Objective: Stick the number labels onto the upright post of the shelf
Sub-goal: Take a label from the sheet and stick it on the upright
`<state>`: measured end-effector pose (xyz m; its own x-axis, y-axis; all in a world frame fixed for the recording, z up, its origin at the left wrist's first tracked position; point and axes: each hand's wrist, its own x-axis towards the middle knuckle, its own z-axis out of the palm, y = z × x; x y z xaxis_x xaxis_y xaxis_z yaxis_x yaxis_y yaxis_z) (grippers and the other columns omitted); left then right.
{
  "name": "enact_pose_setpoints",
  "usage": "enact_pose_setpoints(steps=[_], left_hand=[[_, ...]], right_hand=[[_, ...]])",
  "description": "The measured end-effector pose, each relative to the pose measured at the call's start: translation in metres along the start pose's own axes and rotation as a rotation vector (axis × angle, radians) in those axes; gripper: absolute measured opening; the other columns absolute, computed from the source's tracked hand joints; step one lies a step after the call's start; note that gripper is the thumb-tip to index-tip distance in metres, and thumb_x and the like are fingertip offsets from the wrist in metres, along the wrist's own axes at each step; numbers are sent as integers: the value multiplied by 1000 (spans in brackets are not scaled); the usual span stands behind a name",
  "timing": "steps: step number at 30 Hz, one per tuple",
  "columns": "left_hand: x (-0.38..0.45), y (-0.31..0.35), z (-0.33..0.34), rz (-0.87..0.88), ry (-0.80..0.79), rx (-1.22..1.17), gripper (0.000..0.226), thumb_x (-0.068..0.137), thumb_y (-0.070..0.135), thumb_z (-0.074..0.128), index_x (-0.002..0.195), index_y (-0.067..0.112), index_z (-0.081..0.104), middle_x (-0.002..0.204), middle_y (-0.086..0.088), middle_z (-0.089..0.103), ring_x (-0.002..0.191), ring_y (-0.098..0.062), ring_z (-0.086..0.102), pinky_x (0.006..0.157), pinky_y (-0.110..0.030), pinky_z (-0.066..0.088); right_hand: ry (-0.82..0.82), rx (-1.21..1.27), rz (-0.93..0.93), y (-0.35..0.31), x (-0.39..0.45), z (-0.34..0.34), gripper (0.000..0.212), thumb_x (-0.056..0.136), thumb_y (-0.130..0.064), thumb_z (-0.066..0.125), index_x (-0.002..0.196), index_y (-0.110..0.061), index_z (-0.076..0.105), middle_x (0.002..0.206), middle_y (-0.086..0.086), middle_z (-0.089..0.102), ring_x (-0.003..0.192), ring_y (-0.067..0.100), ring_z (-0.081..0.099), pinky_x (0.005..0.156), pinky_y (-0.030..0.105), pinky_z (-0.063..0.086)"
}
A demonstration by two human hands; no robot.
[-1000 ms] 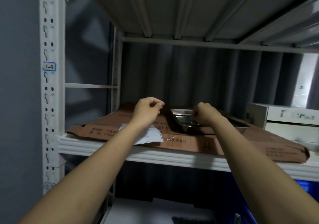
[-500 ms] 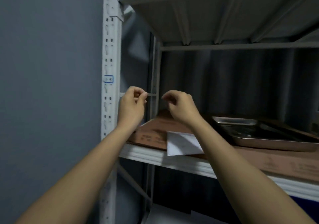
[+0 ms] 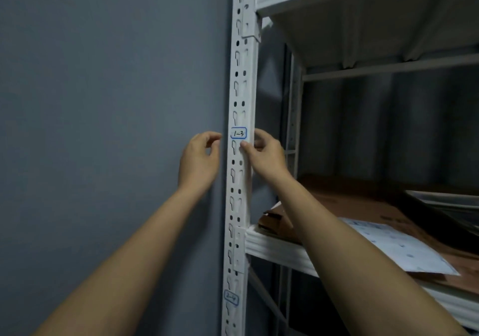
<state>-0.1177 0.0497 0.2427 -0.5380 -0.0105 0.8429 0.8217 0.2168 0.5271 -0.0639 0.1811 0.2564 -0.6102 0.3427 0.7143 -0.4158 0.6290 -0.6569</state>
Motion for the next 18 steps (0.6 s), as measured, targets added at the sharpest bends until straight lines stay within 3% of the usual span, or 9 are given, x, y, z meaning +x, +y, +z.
enact_pose_setpoints(steps=[6,18], left_hand=[[10,6,18,13,-5,-89,16,92,12,54,100,17,67,104,-1,65,86,-5,58,77,-15,40],[17,-4,36,80,136,3,9,89,28,62,92,25,69,104,14,53,92,-7,58,68,-26,45]], right_hand=[[-12,-9,5,10,9,0,32,87,-29,68,118,-26,63,94,-4,73,88,13,70,85,44,56],[53,77,-17,27,13,12,35,86,-34,66,120,-30,63,88,-4,73,82,14,70,81,45,57]])
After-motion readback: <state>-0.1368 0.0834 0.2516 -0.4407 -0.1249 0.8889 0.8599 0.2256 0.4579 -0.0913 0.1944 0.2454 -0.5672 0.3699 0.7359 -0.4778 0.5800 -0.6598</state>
